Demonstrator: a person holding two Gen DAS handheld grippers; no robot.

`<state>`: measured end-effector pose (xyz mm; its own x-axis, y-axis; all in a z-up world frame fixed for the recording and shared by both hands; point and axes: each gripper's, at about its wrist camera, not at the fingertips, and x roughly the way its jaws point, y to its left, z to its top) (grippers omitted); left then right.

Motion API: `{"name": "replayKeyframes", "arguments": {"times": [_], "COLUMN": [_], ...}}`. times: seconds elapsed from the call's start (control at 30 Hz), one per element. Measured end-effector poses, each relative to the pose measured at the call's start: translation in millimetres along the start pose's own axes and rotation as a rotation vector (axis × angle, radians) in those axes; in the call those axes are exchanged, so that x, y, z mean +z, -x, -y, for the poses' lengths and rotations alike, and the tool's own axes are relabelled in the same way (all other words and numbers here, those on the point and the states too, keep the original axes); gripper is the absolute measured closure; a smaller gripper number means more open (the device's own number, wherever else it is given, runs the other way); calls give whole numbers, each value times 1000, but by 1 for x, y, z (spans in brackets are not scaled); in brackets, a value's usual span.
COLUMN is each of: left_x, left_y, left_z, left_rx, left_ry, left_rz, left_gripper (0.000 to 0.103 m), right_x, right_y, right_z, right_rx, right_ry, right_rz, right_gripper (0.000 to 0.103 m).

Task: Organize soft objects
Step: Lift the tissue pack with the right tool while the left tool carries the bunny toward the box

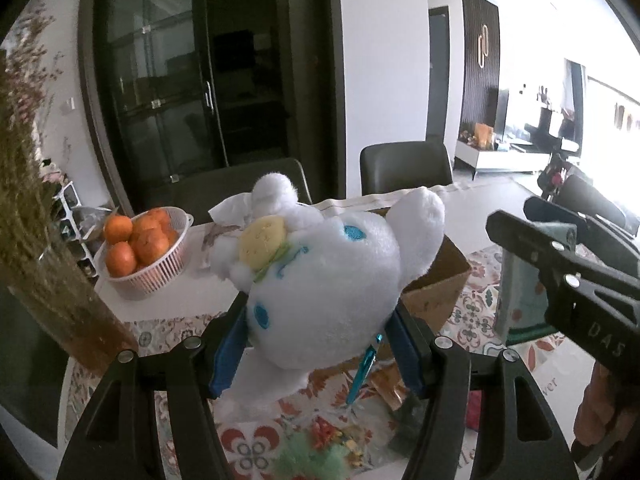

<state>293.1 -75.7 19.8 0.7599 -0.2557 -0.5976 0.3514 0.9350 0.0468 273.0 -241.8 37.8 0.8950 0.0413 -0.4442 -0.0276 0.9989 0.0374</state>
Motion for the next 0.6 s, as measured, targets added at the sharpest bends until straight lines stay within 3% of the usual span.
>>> {"name": "replayKeyframes", "arguments": {"times": [0.37,0.6], "left_x": [40,52], "left_y": [-48,-84], "left_z": [-11,-15], "left_rx": [-45,-75], "left_ry": [-33,-25], "left_rz": [-103,-181], "left_gripper": [39,39], "right_x": [32,33], "right_y": [-57,-92], "right_z": [8,16], "right_rx": [34,41], "right_ry": [-2,-15], "right_rz": [-75,-137], "right_gripper": [50,50]}}
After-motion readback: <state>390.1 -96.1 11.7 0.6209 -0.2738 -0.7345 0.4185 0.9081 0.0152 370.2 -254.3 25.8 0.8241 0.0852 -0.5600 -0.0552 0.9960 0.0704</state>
